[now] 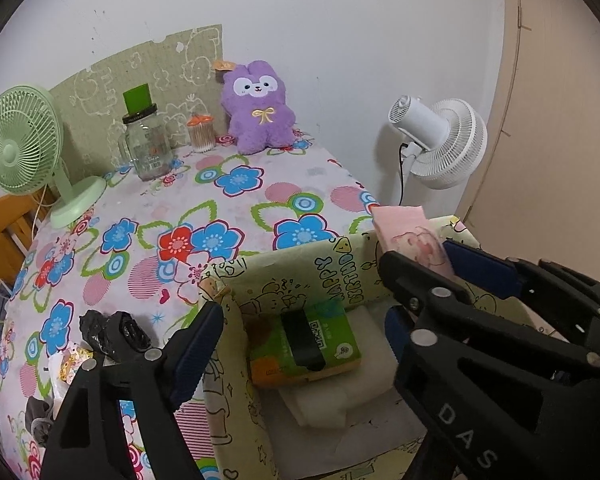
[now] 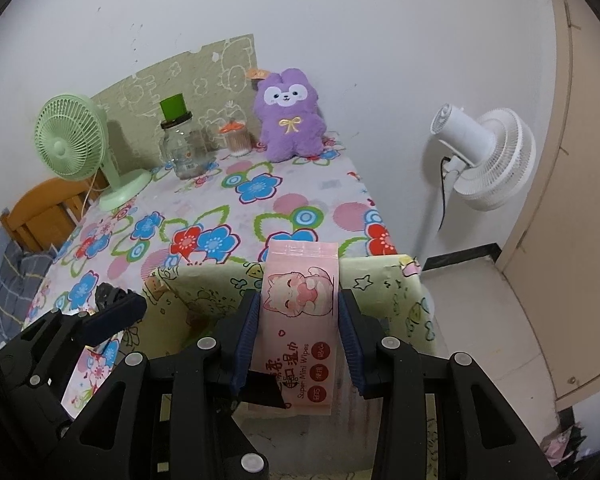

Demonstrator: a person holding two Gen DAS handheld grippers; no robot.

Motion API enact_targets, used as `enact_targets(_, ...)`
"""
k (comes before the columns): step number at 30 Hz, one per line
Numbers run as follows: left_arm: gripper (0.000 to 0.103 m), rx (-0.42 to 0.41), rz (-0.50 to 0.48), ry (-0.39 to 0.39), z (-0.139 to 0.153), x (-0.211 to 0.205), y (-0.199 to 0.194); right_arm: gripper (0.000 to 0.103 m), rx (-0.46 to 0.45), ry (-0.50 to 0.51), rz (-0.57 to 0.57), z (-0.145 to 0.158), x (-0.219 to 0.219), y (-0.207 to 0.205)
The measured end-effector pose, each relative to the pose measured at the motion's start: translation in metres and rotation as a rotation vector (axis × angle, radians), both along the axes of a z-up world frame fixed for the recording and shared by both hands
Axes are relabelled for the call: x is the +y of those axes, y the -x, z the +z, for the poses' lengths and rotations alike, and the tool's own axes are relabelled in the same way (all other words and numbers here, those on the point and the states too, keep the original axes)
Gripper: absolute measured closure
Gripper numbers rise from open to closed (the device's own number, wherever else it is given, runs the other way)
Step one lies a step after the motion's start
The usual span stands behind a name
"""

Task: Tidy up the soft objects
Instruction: 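Lower the tissue pack and wipes into the paper box and open both tools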

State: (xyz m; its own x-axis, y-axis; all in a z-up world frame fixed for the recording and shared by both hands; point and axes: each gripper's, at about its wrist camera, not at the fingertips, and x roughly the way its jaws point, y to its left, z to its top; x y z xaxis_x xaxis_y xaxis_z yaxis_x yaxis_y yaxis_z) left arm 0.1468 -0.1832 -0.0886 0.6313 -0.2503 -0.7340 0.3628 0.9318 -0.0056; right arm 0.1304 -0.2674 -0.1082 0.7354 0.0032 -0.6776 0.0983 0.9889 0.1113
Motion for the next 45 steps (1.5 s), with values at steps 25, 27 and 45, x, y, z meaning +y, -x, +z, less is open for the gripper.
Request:
enact_targets(25, 0.003, -0.047, -0.016, 0.002, 0.018, 0.012, 0.027, 0.021, -0.029, 0.034, -0.033, 0.016, 0.011, 0.024)
enact_targets(27, 0.002, -0.057, -0.011, 0.005, 0.021, 0.017, 0.031, 0.020, -0.039, 0.038, -0.031, 0.020, 0.014, 0.029)
enact_targets(45, 0.000, -0.133, 0.024, 0.036, 0.047, 0.060, 0.059, 0.013, -0.122, 0.067, -0.007, 0.050, 0.057, 0.057)
